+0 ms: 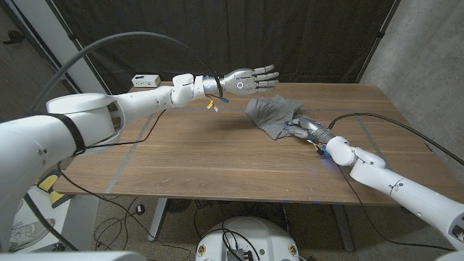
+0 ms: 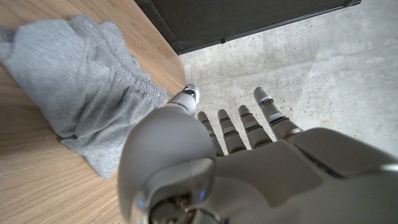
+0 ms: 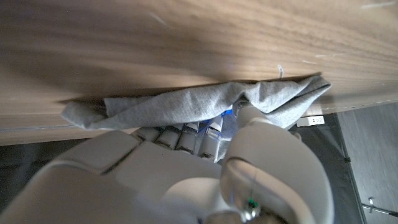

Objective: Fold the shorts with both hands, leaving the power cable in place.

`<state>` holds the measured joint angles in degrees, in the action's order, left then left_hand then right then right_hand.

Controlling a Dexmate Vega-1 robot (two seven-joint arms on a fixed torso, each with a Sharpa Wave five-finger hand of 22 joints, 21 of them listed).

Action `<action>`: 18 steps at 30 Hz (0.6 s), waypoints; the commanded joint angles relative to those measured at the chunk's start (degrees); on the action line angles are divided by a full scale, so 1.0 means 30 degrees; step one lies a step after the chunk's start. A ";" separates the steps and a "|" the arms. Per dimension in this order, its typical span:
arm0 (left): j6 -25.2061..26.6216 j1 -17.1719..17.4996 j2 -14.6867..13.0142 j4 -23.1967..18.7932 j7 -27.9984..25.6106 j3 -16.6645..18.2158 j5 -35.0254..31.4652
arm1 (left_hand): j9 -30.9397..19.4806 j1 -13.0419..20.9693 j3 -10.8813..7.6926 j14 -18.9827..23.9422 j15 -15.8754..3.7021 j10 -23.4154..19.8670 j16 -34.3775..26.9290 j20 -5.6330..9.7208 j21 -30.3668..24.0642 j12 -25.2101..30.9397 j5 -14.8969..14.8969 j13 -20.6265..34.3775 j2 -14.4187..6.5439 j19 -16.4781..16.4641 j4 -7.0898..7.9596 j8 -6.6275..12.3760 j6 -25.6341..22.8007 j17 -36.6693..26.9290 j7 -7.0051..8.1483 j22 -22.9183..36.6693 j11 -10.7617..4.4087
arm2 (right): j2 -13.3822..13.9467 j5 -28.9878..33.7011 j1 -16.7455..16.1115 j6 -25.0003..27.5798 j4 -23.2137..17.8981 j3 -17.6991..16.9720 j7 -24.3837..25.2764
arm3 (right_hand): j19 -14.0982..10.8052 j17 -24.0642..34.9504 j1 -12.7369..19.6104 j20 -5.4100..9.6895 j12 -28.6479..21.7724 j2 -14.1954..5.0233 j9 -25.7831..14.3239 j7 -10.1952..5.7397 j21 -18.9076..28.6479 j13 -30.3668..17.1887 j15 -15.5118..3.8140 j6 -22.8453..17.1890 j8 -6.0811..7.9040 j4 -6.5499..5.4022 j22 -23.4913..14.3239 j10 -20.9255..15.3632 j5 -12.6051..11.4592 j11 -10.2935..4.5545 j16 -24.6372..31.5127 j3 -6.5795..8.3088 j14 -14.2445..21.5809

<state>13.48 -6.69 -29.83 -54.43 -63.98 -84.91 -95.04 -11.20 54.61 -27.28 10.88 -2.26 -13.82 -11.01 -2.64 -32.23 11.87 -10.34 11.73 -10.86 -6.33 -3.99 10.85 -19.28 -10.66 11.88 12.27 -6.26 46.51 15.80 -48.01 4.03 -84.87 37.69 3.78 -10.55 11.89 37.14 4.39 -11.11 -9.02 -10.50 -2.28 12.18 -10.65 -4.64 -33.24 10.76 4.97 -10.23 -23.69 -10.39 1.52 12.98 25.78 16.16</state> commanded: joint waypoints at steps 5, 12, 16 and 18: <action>-0.0476 0.1268 -0.3155 -0.3635 -0.0005 0.1899 -0.0706 | -0.0042 0.0024 -0.0032 -0.0032 -0.1907 -0.0056 -0.0092 0.0069 -0.0136 0.0135 0.0003 0.0003 0.0213 -0.0008 -0.0142 0.0119 -0.0193 -0.0003 0.0004 0.0009 -0.0149 | -0.0327 0.1877 -0.3177 0.2869 -1.2562 -0.0993 0.5322 | -0.3018 0.0068 -0.0073 -0.3058 -0.0079 -0.0134 -0.0094 0.0967 0.0063 -0.0163 0.1033 -0.1148 0.0031 0.0154 -0.0087 -0.0871 0.0041 0.0701 0.0002 0.0022 0.1031; -0.0711 0.1635 -0.3251 -0.3842 0.0111 0.2417 -0.1001 | -0.0041 0.0000 -0.0025 -0.0049 -0.1888 -0.0016 -0.0099 0.0033 -0.0166 0.0124 0.0004 0.0000 0.0182 0.0023 -0.0151 0.0104 -0.0171 -0.0013 -0.0044 0.0003 -0.0120 | -0.0827 0.3000 -0.3375 0.0096 -1.1679 -0.1407 0.7021 | -0.3157 -0.0045 -0.0157 -0.3102 -0.0124 0.0194 -0.0090 0.0827 0.0105 -0.0161 0.0830 -0.1430 0.0137 0.0338 -0.0084 -0.1003 0.0072 0.0446 -0.0029 -0.0030 0.1228; -0.0817 0.1791 -0.3322 -0.3999 0.0226 0.2653 -0.1158 | -0.0040 0.0024 -0.0013 -0.0043 -0.1923 -0.0054 -0.0101 0.0042 -0.0190 0.0143 0.0006 -0.0001 0.0201 0.0021 -0.0204 0.0105 -0.0182 -0.0003 0.0006 0.0000 -0.0149 | -0.1155 0.3450 -0.3504 -0.1183 -1.1184 -0.1668 0.7737 | -0.3137 -0.0053 -0.0334 -0.3094 -0.0094 0.0295 -0.0088 0.0805 0.0088 -0.0160 0.0642 -0.1500 0.0153 0.0303 -0.0083 -0.0940 0.0103 0.0373 -0.0090 -0.0099 0.1150; -0.0837 0.1873 -0.3384 -0.4087 0.0334 0.2774 -0.1228 | -0.0040 0.0020 0.0003 -0.0043 -0.1916 -0.0058 -0.0106 0.0084 -0.0201 0.0145 0.0009 -0.0002 0.0204 0.0018 -0.0214 0.0110 -0.0199 -0.0003 0.0009 -0.0002 -0.0162 | -0.1564 0.3818 -0.3682 -0.1135 -1.1203 -0.1840 0.8213 | -0.3113 -0.0050 -0.0467 -0.3006 -0.0070 0.0355 -0.0088 0.0797 0.0073 -0.0159 0.0582 -0.1493 0.0143 0.0265 -0.0082 -0.0881 0.0118 0.0270 -0.0128 -0.0158 0.1083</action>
<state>11.73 -2.72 -38.49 -64.27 -63.82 -78.96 -97.49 -11.21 54.61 -27.18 10.89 -2.25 -13.82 -11.01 -2.65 -32.44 12.09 -10.35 11.73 -10.86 -6.33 -4.30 10.85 -19.28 -10.67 11.88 12.27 -6.25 44.73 22.33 -57.12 9.04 -111.38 34.39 19.78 -19.97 11.68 36.11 -5.03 -11.43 -8.37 -10.65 0.20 12.41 -10.91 -2.28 -37.17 11.09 5.66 -10.38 -26.30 -10.15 3.06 12.78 25.59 19.53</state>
